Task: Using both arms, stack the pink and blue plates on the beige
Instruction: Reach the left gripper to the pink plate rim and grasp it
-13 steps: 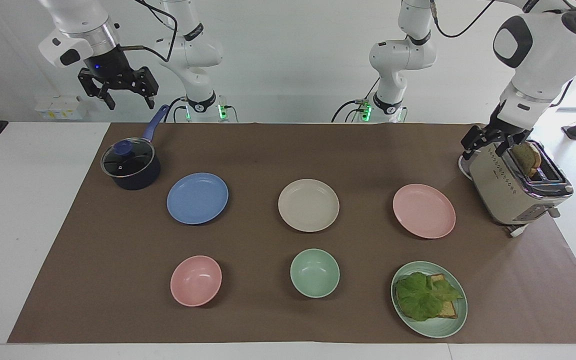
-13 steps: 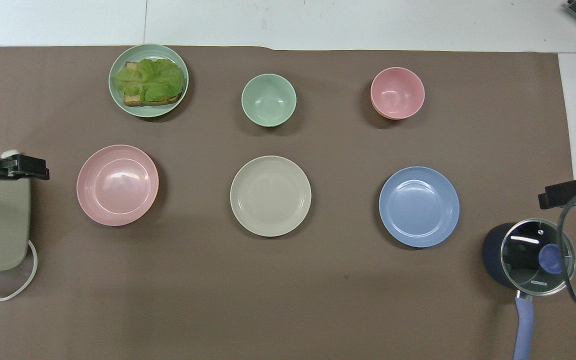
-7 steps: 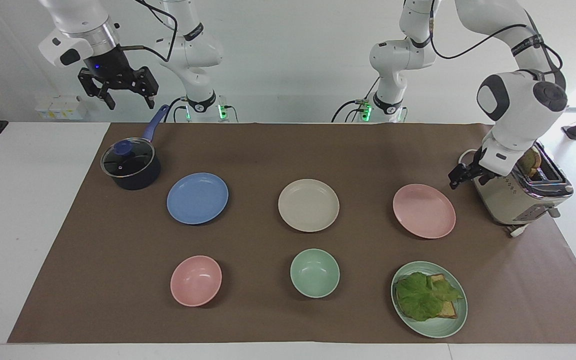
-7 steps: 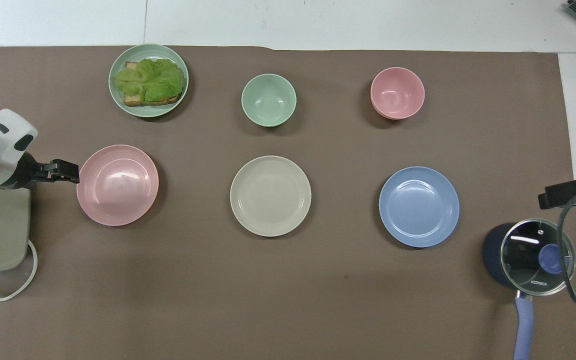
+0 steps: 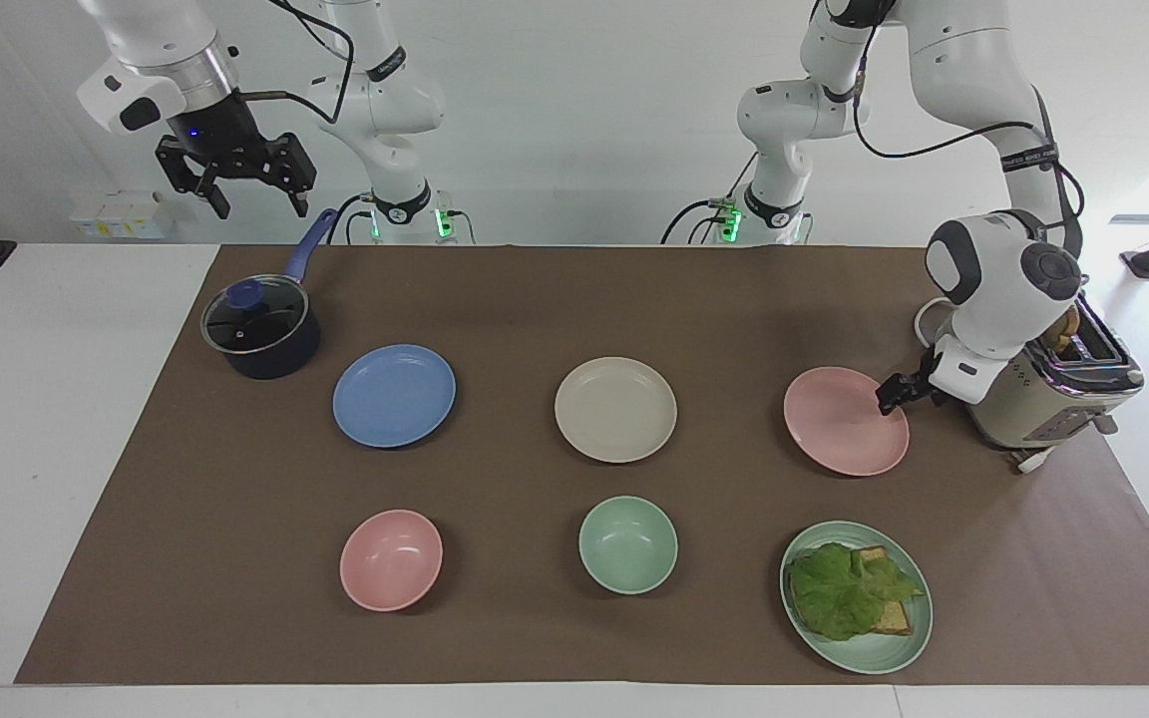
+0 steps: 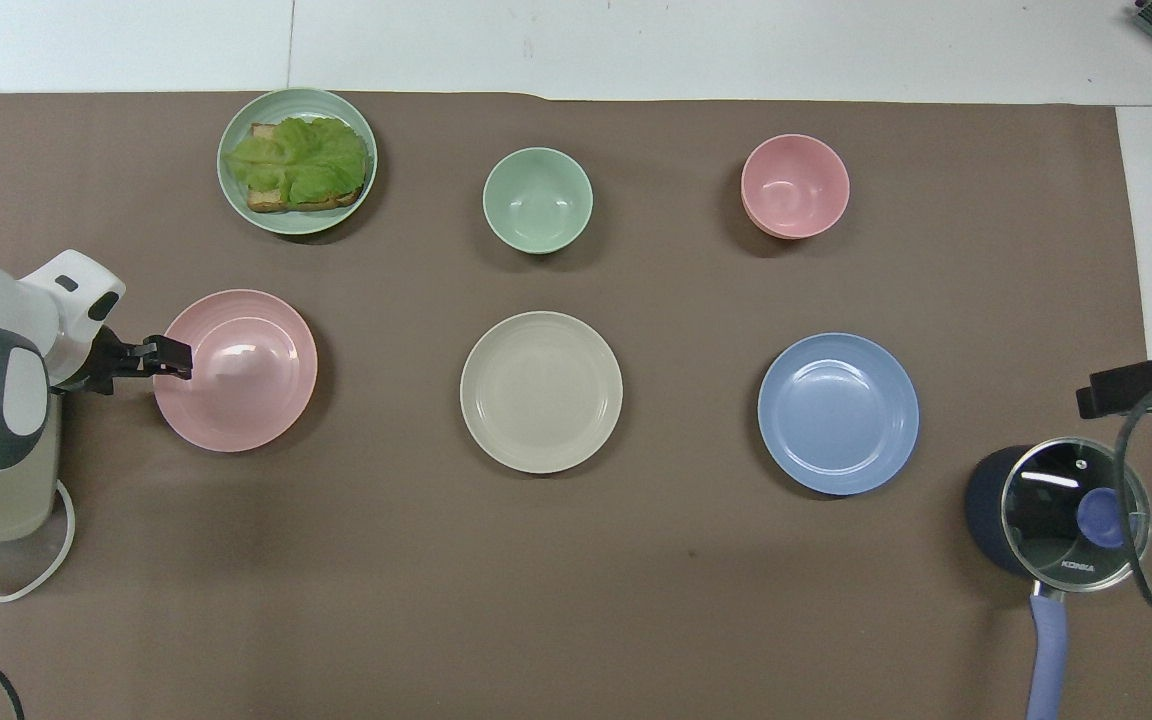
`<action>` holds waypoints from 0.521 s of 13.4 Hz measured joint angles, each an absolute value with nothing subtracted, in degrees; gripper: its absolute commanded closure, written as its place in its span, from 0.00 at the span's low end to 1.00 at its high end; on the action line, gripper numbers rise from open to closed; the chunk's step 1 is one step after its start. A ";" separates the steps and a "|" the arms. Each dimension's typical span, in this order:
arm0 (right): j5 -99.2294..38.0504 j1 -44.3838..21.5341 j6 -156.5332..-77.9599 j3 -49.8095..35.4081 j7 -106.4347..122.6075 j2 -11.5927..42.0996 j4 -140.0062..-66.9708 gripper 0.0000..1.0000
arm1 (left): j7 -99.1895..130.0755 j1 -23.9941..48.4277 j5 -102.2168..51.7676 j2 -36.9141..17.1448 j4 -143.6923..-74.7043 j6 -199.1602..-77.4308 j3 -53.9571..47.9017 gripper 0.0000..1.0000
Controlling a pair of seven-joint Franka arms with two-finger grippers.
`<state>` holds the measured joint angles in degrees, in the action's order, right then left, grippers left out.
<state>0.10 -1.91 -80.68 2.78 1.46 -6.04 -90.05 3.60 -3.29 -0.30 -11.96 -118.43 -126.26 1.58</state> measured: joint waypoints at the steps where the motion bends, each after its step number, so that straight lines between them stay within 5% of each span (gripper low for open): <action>1: 0.10 -1.91 -80.68 2.78 1.46 -6.04 -90.05 0.00 | 5.03 -3.29 -0.30 -11.93 -118.92 -126.26 1.45 0.03; 5: 0.10 -1.91 -80.68 2.78 1.46 -6.04 -90.09 0.00 | 7.31 -3.28 -0.30 -11.49 -120.92 -126.23 1.31 0.91; 7: 0.10 -1.91 -80.68 2.78 1.46 -6.04 -90.09 0.00 | 7.35 -3.28 -0.30 -11.17 -121.24 -125.92 1.30 1.00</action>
<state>0.10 -1.91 -80.68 2.78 1.46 -6.04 -90.09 7.35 -3.28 -0.30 -11.17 -121.24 -125.92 1.30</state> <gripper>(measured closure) 0.000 0.458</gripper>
